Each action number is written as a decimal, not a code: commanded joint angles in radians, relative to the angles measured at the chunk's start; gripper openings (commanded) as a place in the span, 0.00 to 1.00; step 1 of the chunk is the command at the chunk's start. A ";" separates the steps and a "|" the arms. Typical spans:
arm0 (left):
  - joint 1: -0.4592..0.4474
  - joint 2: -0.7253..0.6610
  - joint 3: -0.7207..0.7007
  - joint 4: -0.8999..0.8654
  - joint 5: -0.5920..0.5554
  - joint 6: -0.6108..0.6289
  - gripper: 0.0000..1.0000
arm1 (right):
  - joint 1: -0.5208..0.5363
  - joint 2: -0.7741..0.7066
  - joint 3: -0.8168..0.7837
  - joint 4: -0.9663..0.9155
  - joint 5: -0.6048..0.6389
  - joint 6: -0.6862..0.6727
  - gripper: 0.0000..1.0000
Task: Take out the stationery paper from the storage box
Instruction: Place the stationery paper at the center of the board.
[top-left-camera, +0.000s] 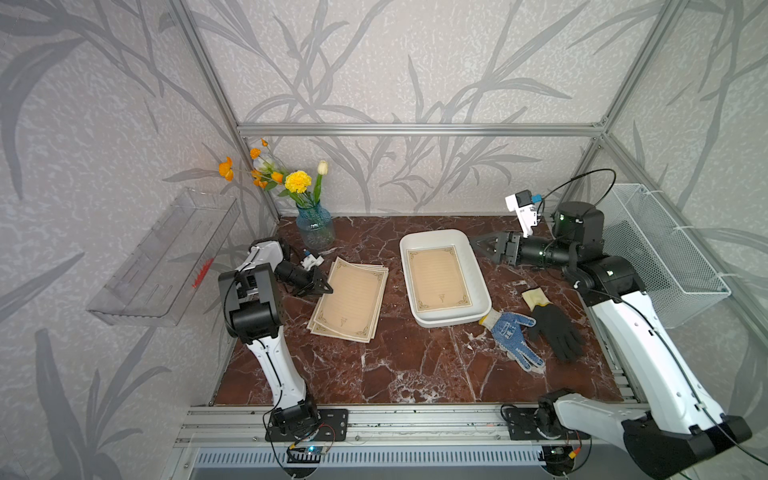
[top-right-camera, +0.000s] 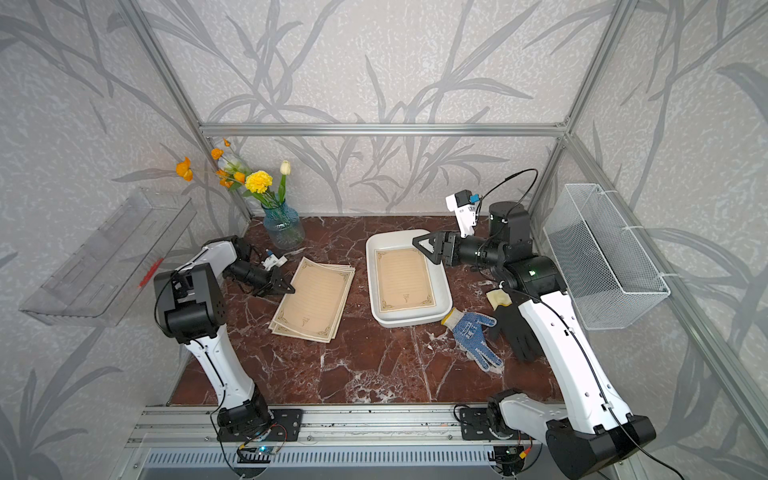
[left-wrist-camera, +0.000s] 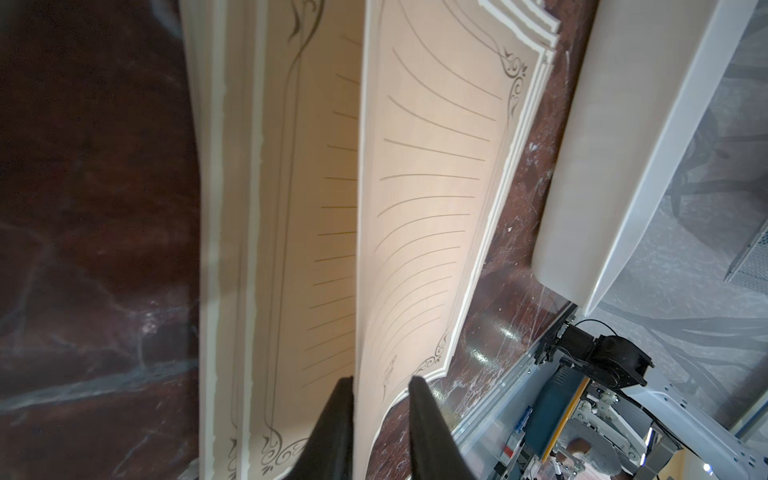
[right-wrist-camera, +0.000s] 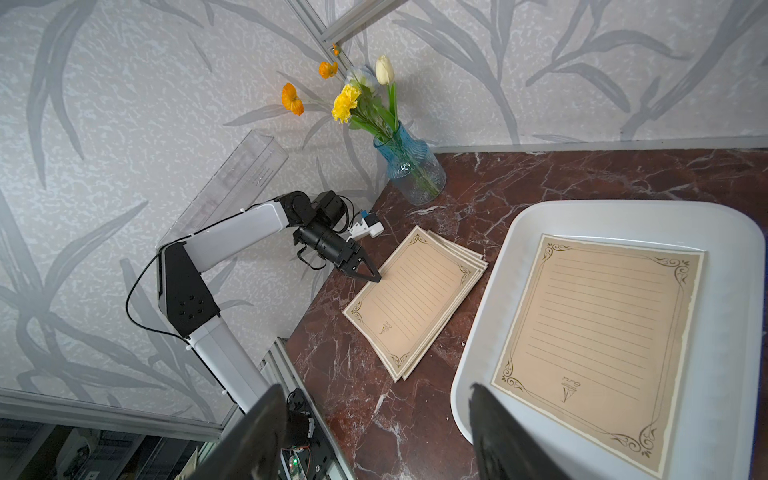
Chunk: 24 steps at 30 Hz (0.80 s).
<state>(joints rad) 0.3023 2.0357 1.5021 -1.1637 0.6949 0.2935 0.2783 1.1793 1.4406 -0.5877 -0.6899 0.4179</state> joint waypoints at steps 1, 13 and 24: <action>0.003 -0.027 -0.012 0.015 -0.124 -0.036 0.27 | -0.002 -0.012 0.033 -0.032 0.031 -0.023 0.69; 0.003 -0.154 -0.068 0.123 -0.357 -0.093 0.51 | 0.005 0.028 0.082 -0.209 0.181 -0.119 0.67; -0.248 -0.562 -0.254 0.517 -0.403 -0.153 0.52 | 0.137 0.257 0.081 -0.322 0.512 -0.226 0.64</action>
<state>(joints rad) 0.1402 1.5848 1.3079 -0.8299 0.2871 0.1715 0.4114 1.3895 1.5524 -0.8944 -0.2684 0.2295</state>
